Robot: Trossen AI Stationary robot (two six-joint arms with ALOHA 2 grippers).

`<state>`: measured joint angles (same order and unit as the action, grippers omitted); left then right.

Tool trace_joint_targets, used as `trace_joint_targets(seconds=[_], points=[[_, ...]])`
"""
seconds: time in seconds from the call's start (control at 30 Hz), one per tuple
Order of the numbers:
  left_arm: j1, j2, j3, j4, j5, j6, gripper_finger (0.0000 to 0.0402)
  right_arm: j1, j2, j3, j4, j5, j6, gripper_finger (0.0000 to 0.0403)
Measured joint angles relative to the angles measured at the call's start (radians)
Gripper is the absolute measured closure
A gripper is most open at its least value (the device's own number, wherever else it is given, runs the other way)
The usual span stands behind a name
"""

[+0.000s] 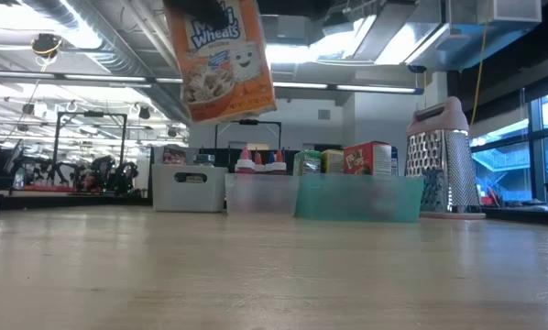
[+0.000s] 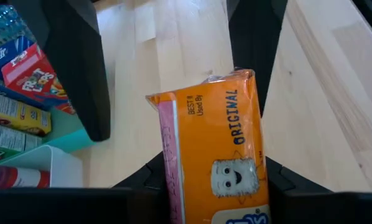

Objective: Pick & Place Kitchen Items
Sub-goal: Put the orange cereal box into the green bin

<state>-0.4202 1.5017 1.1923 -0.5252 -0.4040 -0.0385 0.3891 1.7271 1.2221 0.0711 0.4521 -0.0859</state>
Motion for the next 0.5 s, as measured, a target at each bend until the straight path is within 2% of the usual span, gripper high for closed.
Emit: trace_joint_targets(seconds=[0.23,0.5], points=[[0.0,0.0,0.0,0.001,0.005,-0.001,0.0277,-0.016,0.0,0.0,0.008,-0.071,0.015,0.0126],[0.0,0.0,0.0,0.006,0.005,0.0,0.0274,-0.015,0.0,0.0,0.007,-0.091,0.015,0.02]])
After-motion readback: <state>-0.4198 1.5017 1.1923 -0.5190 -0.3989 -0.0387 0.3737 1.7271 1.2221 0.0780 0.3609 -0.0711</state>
